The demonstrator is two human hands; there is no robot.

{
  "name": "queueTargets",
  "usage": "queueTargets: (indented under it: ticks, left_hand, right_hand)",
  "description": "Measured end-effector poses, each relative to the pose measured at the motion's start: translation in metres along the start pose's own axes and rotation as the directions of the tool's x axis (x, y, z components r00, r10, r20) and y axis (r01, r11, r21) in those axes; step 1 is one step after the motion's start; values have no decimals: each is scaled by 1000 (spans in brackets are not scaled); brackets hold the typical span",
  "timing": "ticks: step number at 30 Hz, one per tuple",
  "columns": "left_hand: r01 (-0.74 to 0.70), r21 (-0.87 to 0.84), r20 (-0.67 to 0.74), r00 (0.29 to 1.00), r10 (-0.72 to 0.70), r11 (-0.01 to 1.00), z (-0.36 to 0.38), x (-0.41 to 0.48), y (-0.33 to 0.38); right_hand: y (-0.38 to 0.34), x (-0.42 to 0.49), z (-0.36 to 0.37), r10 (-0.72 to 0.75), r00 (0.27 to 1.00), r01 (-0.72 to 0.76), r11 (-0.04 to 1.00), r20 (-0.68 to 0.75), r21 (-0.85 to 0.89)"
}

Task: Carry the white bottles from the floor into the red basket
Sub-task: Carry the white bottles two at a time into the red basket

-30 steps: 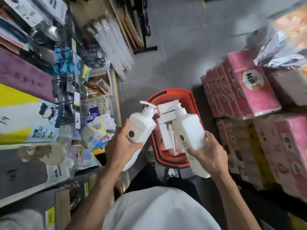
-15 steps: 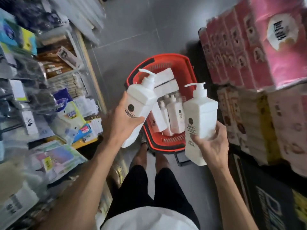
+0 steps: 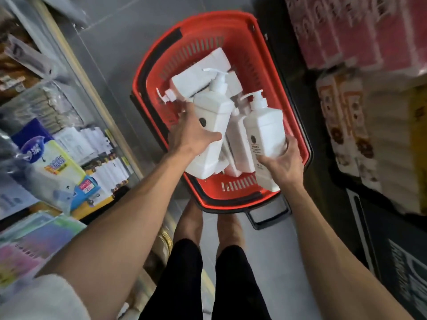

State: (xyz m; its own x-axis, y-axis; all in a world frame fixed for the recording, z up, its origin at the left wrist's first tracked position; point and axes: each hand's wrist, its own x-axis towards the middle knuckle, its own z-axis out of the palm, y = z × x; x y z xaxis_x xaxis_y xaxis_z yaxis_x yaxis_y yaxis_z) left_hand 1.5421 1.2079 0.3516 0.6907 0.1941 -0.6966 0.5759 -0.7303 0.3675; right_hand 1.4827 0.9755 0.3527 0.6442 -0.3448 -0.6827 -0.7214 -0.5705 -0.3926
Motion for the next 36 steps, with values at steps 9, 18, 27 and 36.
queueTargets:
  ticks: [9, 18, 27, 36]
  left_hand:
    - [95, 70, 55, 994, -99, 993, 77, 63, -4]
    - [123, 127, 13, 992, -126, 984, 116, 76, -7]
    - [275, 153, 0, 961, -278, 949, 124, 60, -20]
    - [153, 226, 15, 987, -160, 962, 123, 35, -25]
  right_hand:
    - [33, 86, 41, 4, 1000, -4, 996, 0, -92]
    - [63, 109, 70, 6, 1000, -6, 996, 1, -92]
    - [71, 95, 51, -47, 998, 50, 997, 49, -65]
    - [87, 83, 43, -103, 991, 114, 983, 81, -146]
